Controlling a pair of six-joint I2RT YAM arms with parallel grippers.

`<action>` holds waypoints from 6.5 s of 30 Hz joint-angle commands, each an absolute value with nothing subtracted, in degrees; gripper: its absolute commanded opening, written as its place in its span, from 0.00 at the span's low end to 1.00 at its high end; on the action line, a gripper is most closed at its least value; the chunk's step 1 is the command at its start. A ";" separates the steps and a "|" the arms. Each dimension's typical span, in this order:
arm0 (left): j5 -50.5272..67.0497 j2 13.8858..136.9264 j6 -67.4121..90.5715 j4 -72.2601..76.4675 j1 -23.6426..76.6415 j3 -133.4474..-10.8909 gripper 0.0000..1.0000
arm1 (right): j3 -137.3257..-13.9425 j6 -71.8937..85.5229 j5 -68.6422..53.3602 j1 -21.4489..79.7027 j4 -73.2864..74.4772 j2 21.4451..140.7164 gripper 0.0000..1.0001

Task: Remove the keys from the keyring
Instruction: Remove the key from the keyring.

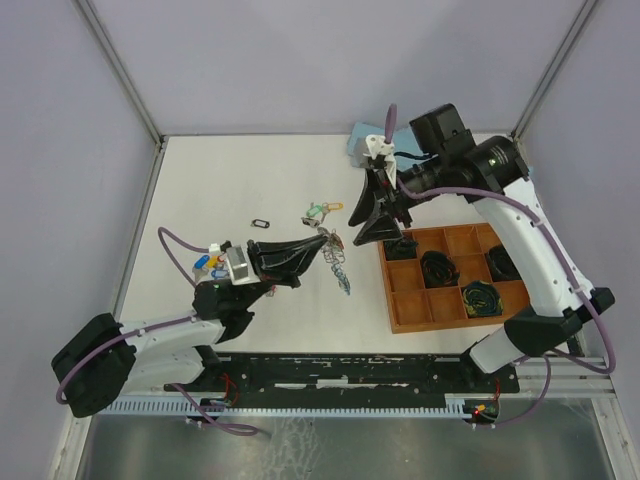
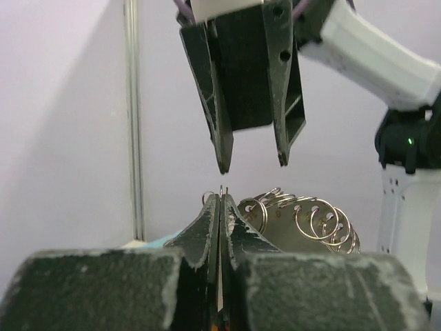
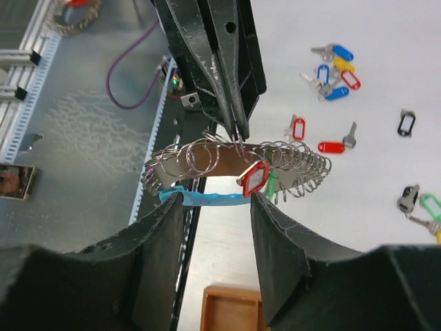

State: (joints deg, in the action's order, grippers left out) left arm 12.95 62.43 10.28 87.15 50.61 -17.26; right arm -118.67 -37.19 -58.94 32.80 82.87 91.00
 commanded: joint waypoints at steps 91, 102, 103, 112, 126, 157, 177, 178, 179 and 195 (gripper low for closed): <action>6.06 67.73 19.07 99.11 53.87 -43.99 0.03 | -103.49 14.62 -68.44 32.11 17.62 78.04 0.26; 5.54 69.15 19.59 99.06 53.88 -44.03 0.03 | -105.37 11.03 -67.91 32.81 21.34 78.26 0.21; 5.54 69.23 19.66 99.12 53.92 -44.03 0.03 | -105.57 10.99 -67.87 32.83 21.40 78.23 0.21; 4.81 69.36 19.80 99.14 53.89 -43.33 0.03 | -106.80 8.28 -68.11 32.85 24.14 77.64 0.01; 1.39 66.09 18.01 99.10 53.94 -36.21 0.35 | -107.88 -0.18 -64.84 32.18 33.78 77.38 0.01; 15.09 52.47 0.53 52.21 53.87 -27.97 0.37 | -123.41 -46.69 -20.79 45.92 96.84 92.69 0.01; 15.16 60.48 -2.06 63.29 53.77 -26.20 0.29 | -124.46 -46.16 -24.37 46.37 97.27 95.68 0.01; 15.39 60.80 -2.17 63.21 53.79 -26.38 0.29 | -124.39 -46.19 -24.55 46.37 97.23 95.57 0.01; 15.52 61.08 -2.27 62.96 53.73 -26.62 0.29 | -124.37 -46.23 -24.67 46.35 97.15 95.54 0.01; 17.95 64.20 -2.27 60.75 53.18 -29.32 0.29 | -123.93 -46.49 -26.87 46.41 97.40 94.97 0.01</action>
